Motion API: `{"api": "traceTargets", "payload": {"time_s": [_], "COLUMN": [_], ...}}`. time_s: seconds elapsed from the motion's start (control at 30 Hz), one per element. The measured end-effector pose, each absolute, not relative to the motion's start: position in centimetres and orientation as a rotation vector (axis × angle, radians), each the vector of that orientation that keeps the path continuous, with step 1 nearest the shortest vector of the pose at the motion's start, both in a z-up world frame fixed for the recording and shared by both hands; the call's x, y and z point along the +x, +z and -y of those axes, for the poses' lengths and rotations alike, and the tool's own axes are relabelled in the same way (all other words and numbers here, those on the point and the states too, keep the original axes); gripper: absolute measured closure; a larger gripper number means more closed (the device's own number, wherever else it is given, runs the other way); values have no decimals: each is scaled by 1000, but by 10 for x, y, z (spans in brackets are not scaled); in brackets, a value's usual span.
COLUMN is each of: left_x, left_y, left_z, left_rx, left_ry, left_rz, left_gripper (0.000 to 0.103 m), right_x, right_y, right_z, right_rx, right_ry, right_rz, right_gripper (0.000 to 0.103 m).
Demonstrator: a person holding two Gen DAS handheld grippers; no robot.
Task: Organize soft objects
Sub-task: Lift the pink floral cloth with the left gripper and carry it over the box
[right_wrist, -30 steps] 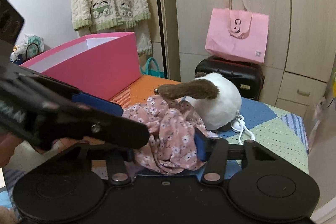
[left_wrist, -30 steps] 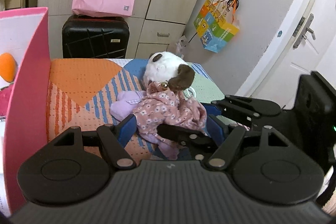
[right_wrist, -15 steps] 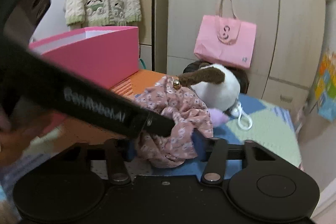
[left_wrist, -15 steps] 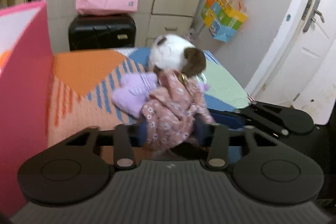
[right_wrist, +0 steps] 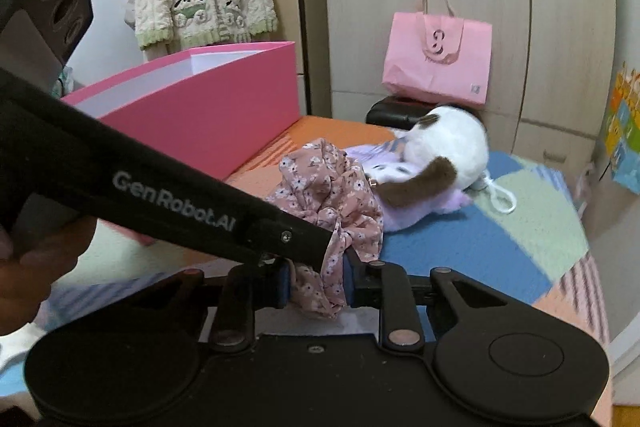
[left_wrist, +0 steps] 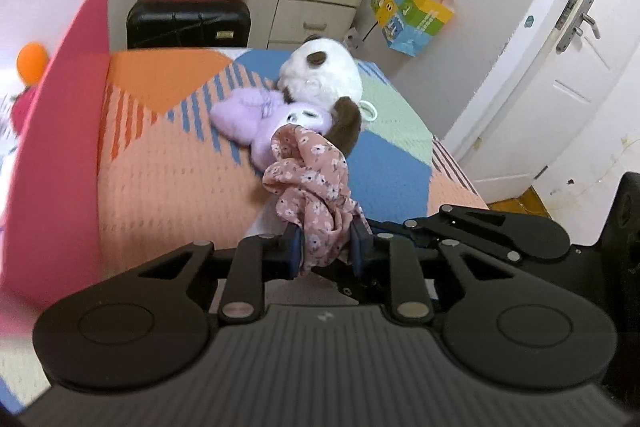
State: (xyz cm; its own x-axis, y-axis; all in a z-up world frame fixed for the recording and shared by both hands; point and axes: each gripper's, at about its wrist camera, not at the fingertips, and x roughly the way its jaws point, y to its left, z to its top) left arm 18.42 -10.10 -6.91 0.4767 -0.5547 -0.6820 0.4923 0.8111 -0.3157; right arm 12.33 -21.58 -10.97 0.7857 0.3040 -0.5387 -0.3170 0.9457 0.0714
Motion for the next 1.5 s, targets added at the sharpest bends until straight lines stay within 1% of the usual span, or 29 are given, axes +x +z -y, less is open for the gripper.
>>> {"api": "traceTargets", "payload": {"time_s": [0.2, 0.4, 0.63, 0.9, 1.17, 1.5], "left_x": [170, 161, 142, 121, 109, 121], "left_y": [-65, -58, -38, -11, 16, 55], "left_z": [83, 71, 48, 12, -32, -77], "left_rx": [-119, -134, -148, -153, -179, -171], "left_ry": [-636, -647, -665, -666, -656, -605], "left_rz": [-896, -950, -991, -991, -955, -821], "left_gripper": [80, 81, 81, 81, 81, 81], "right_x": [107, 97, 81, 70, 64, 82], "right_y": [-107, -97, -72, -40, -10, 26], "right_z": [208, 200, 179, 150, 114, 70], "right_rx": [17, 18, -31, -52, -109, -185], "right_ry": [363, 398, 465, 559, 647, 669], "right_rz": [-593, -637, -672, -715, -701, -565], "right_gripper": [75, 78, 78, 77, 77, 76]}}
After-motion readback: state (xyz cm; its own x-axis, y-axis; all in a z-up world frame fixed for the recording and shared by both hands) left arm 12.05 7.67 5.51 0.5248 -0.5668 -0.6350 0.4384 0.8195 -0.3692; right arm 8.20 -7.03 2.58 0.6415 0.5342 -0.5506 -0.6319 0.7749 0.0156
